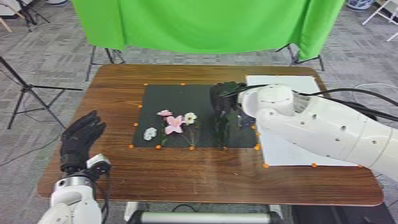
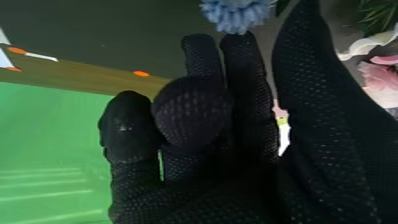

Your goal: Arrange flowers

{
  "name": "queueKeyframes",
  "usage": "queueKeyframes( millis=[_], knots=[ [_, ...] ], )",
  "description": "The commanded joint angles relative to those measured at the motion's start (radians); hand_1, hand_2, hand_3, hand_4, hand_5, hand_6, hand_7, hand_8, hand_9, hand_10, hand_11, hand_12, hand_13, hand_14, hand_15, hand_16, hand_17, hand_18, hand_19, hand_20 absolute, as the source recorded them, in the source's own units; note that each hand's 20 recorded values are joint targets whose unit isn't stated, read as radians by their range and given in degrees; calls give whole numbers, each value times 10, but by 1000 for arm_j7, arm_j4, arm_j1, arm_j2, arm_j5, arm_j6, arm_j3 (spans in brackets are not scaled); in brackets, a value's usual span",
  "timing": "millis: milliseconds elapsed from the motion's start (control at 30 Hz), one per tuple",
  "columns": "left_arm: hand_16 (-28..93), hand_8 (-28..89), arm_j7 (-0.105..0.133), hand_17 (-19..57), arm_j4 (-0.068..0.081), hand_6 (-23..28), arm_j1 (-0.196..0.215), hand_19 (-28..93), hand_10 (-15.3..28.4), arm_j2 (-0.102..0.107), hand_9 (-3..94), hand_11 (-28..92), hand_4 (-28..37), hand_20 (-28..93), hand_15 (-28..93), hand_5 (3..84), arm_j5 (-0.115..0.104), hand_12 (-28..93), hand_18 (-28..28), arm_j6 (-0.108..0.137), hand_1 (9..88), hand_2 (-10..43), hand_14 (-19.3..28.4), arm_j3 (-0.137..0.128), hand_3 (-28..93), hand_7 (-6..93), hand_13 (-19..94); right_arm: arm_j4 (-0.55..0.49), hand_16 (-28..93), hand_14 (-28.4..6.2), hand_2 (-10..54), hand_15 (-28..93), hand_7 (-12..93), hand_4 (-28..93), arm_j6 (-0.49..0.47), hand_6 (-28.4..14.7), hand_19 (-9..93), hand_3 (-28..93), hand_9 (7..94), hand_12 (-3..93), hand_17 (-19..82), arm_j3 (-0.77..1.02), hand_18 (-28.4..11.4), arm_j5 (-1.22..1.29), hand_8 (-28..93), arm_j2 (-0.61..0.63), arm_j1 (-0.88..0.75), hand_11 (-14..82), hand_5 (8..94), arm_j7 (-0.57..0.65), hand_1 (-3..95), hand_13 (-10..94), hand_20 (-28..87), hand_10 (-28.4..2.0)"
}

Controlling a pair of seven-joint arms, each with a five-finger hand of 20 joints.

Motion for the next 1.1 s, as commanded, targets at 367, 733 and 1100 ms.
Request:
queueKeyframes(
  millis=[367, 733, 1100],
  knots=[
    [-26, -105, -9, 128, -2, 13, 13, 236, 122, -10, 424, 246, -147, 273, 295, 489, -3, 99, 147, -9, 436, 52, 161, -7, 710, 206, 390, -19, 296, -35, -95, 640, 194, -179, -72, 48, 932, 726, 600, 169, 565, 186, -148, 27, -120, 63, 41, 97, 558, 72, 373, 829, 511, -127],
    [-26, -105, -9, 129, -8, 12, 22, 233, 122, -11, 425, 246, -148, 272, 295, 489, -1, 100, 147, -7, 437, 53, 160, -4, 710, 206, 391, 52, 283, -72, -76, 609, 96, -156, -129, 27, 932, 637, 497, 132, 538, 257, -179, -27, -80, 137, -39, 57, 460, 275, 186, 816, 458, -176],
    [-26, -105, -5, 133, -16, 12, 21, 231, 122, -4, 425, 245, -148, 270, 295, 491, 2, 99, 146, 4, 438, 55, 161, 17, 709, 206, 391, 167, 269, -83, -95, 585, 57, -130, -97, 7, 932, 628, 463, 105, 537, 319, -192, -64, -56, 149, -142, 52, 345, 371, 165, 824, 406, -214]
  ],
)
